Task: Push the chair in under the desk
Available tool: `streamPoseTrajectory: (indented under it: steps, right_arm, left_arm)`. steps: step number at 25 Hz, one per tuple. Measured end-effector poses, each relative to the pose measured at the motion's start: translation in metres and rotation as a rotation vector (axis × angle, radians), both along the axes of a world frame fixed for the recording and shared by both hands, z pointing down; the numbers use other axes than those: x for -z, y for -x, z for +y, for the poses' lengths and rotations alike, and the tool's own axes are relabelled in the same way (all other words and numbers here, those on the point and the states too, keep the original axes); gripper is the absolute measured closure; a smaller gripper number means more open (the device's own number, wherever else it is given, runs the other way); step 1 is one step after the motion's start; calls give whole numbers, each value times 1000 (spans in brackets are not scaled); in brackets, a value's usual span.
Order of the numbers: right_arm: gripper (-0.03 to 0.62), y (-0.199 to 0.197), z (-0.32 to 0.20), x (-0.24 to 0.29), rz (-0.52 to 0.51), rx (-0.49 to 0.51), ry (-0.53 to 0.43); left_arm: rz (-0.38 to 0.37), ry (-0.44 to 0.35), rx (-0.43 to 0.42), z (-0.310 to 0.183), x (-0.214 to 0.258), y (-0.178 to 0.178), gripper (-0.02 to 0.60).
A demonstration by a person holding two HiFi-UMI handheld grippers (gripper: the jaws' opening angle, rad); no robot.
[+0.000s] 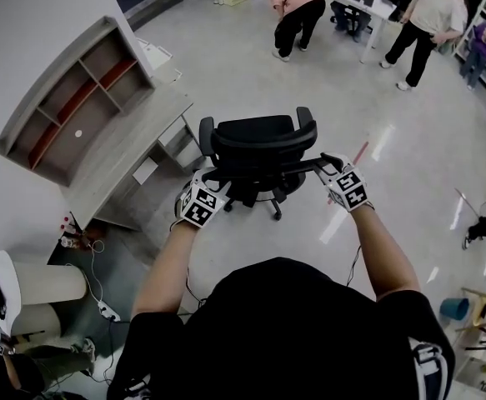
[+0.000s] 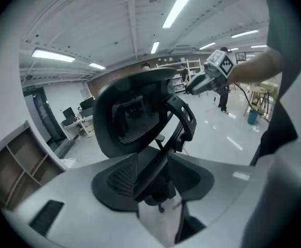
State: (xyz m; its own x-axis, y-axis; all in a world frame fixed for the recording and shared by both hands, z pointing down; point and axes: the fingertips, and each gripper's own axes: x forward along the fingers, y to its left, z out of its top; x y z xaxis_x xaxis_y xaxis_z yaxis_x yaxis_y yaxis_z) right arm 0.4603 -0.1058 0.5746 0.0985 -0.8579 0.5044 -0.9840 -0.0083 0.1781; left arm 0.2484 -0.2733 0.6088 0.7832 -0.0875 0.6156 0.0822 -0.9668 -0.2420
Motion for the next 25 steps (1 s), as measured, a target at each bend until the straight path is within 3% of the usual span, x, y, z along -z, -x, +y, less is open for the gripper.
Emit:
streamPoseTrajectory:
  steps: [5, 12, 22, 25]
  right_arm:
    - [390, -3, -8, -26, 89, 100, 114]
    - [339, -9, -15, -65, 263, 248, 296]
    - [295, -17, -30, -111, 367, 363, 455]
    - [286, -24, -32, -126, 439, 404, 519]
  left_arm:
    - [-124, -103, -70, -5, -25, -10, 377]
    - [-261, -276, -166, -12, -54, -22, 351]
    - [-386, -349, -228, -29, -89, -36, 318]
    - [-447, -366, -255, -32, -102, -37, 306]
